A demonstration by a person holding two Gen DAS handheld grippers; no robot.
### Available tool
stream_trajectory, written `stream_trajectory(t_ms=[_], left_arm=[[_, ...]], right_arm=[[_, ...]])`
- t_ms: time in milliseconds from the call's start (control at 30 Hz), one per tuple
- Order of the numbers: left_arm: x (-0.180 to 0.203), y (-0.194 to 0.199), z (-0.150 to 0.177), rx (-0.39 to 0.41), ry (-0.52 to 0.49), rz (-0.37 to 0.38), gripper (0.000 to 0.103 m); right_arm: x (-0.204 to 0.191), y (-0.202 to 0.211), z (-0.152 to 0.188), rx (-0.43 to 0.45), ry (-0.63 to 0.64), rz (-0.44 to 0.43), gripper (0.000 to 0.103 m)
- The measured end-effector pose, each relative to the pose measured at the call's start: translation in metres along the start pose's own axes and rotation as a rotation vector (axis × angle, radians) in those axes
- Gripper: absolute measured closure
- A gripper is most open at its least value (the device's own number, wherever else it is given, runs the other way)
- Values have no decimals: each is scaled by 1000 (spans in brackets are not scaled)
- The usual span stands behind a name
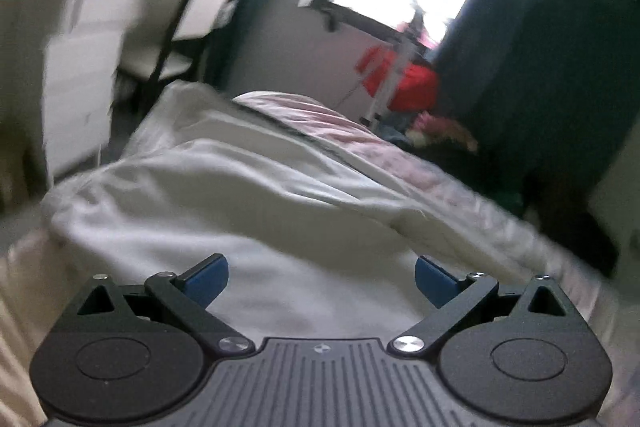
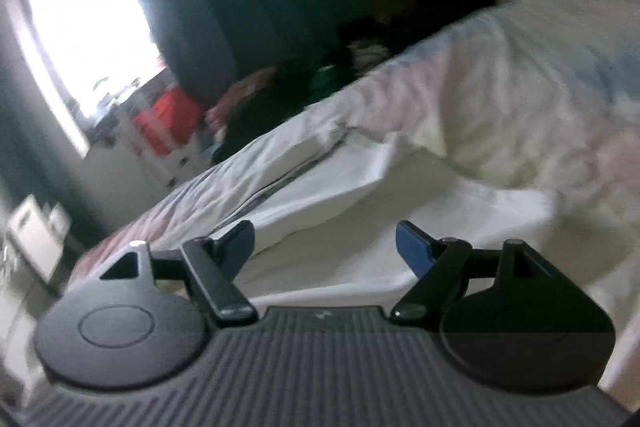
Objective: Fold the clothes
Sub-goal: 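Grasp the elastic waistband with the left gripper while the right gripper grasps the leg fabric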
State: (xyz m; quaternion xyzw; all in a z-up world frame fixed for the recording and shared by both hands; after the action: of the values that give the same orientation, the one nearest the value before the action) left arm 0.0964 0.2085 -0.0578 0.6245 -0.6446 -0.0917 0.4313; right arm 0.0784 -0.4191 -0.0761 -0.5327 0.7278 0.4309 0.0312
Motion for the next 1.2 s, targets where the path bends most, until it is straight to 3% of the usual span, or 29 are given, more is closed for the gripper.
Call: stream_trajectory(t_ms=[133,233,400,567,700,800,867,900,1067,1200], left_arm=[[-59,12,-19,-31,228,41,0],[-86,14,-30,-39,264,3,0],[-110,2,-29,-73,270,-99,0],[-128,-12,-21,-134,420,-4,0],[-132,-3,-23,-90,445,4,0],[-140,-2,-22,-73,503,31,0],[-147,-4,-21,-66,555,46,0],[-150,-6,-20,-66,580,52,0],[-162,-19,-13,-89,663,70,2],[-164,-25,-15,-64,666,52,11]], right_arm=[[61,6,-8,15,-289,30,23],[94,16,-9,52,-386,106,22],[124,11,3,1,-520,65,22],[133,-14,11,-99,-573,28,23],[136,-44,5,-139,-536,75,23],[142,-66,2,-154,-539,80,35],[139,-67,-4,-107,-494,92,60],[134,-64,-8,-75,-451,92,78],[117,-58,-17,-8,-357,103,82],[125,-72,-10,-78,-420,130,82]])
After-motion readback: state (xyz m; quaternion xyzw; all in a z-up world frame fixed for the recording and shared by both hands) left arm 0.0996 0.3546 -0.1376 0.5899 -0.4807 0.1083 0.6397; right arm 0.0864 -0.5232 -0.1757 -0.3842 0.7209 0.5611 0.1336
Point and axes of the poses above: each gripper's, at about its wrist camera, not at the fingertips, and y roughly against the way its jaws point, x to its right, z to its underside, the point moved 5 cm from there along -y, roughly the way its jaws point, and after that the axes turned 12 degrees about -x, right-handed, at the moved point
